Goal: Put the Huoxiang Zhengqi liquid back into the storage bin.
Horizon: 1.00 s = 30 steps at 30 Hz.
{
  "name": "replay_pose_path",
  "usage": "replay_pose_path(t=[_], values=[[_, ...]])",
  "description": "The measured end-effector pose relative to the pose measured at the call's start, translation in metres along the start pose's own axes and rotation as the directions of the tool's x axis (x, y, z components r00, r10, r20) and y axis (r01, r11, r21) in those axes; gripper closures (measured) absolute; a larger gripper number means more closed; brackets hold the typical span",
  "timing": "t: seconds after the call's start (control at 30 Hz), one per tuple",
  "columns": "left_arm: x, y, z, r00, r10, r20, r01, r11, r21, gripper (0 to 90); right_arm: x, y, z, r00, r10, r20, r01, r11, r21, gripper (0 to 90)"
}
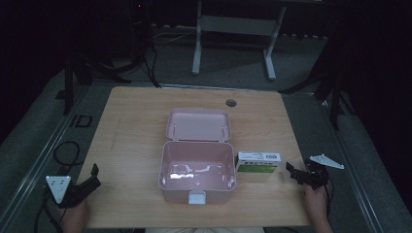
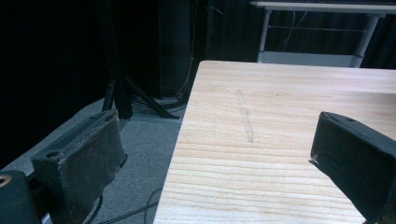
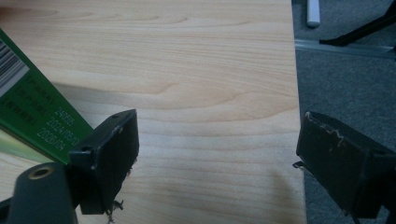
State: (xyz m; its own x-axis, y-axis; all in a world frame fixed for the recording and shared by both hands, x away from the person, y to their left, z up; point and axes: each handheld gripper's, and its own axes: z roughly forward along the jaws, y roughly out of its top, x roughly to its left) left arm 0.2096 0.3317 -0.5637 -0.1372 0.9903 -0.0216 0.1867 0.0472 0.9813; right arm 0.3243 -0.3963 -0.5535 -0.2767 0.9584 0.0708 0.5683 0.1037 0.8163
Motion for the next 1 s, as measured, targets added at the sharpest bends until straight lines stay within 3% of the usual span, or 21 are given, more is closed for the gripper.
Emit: replay_pose_path(t=[0.17, 0.27, 0.33, 0.37, 0.43, 0.53, 0.7, 0.73, 0.77, 0.8, 0.87, 0.9, 0.93, 0.97, 1.0], values=[[0.001, 0.0, 0.0, 0.9999, -0.005, -0.011, 0.005, 1.0, -0.004, 2.7, -0.003, 0.002, 0.001, 0.9992, 0.017, -0.035, -0.016, 1.0, 0.018, 11.5], [0.0, 0.0, -0.001, 0.9999, 0.002, -0.011, -0.002, 1.0, 0.0, 2.7, -0.003, 0.007, 0.006, 0.9965, -0.009, -0.083, 0.016, 0.997, 0.077, 10.5], [0.0, 0.0, -0.001, 1.0, 0.005, -0.007, -0.005, 1.0, 0.001, 2.8, -0.003, 0.009, 0.008, 0.9961, -0.009, -0.088, 0.018, 0.995, 0.1, 10.5], [0.0, 0.0, -0.001, 1.0, 0.005, -0.007, -0.005, 1.0, 0.001, 2.8, -0.005, 0.01, 0.01, 0.9936, -0.004, -0.112, 0.017, 0.993, 0.119, 10.5], [0.0, 0.0, -0.001, 1.0, 0.003, -0.008, -0.003, 1.0, 0.001, 2.7, -0.005, 0.014, 0.013, 0.9881, -0.018, -0.153, 0.044, 0.985, 0.167, 10.5], [0.0, 0.0, -0.001, 1.0, 0.0, -0.006, 0.0, 1.0, 0.0, 2.7, -0.003, 0.017, 0.015, 0.9854, -0.061, -0.159, 0.096, 0.97, 0.222, 10.5], [0.0, 0.0, -0.001, 1.0, 0.001, -0.003, -0.001, 1.0, 0.0, 2.7, 0.0, 0.023, 0.011, 0.9766, -0.12, -0.179, 0.165, 0.951, 0.263, 10.5], [0.0, 0.0, -0.001, 1.0, 0.001, -0.003, -0.001, 1.0, 0.0, 2.7, 0.0, 0.023, 0.011, 0.9766, -0.12, -0.179, 0.165, 0.951, 0.263, 10.5], [0.0, 0.0, -0.001, 1.0, 0.004, -0.001, -0.004, 1.0, 0.001, 2.7, 0.0, 0.024, 0.011, 0.975, -0.129, -0.181, 0.176, 0.945, 0.275, 10.5], [0.0, 0.0, -0.001, 1.0, 0.005, 0.001, -0.005, 1.0, 0.002, 2.7, 0.002, 0.026, 0.01, 0.9695, -0.157, -0.188, 0.209, 0.93, 0.303, 10.5], [0.0, 0.0, -0.001, 1.0, 0.004, 0.001, -0.004, 1.0, 0.002, 2.7, 0.004, 0.028, 0.009, 0.963, -0.178, -0.202, 0.238, 0.914, 0.328, 10.5], [0.0, 0.0, -0.001, 1.0, 0.003, 0.002, -0.003, 1.0, 0.002, 2.7, 0.006, 0.028, 0.008, 0.9564, -0.197, -0.216, 0.264, 0.898, 0.351, 10.5], [0.0, 0.0, -0.001, 1.0, 0.003, 0.002, -0.003, 1.0, 0.002, 2.7, 0.006, 0.028, 0.008, 0.9564, -0.197, -0.216, 0.264, 0.898, 0.351, 10.5], [0.0, 0.0, -0.001, 1.0, 0.003, 0.002, -0.003, 1.0, 0.002, 2.7, 0.007, 0.029, 0.007, 0.9511, -0.215, -0.222, 0.285, 0.886, 0.365, 10.5], [0.0, 0.0, -0.001, 1.0, -0.001, 0.002, 0.001, 1.0, 0.002, 2.7, 0.009, 0.03, 0.006, 0.9371, -0.242, -0.251, 0.328, 0.859, 0.394, 10.5]])
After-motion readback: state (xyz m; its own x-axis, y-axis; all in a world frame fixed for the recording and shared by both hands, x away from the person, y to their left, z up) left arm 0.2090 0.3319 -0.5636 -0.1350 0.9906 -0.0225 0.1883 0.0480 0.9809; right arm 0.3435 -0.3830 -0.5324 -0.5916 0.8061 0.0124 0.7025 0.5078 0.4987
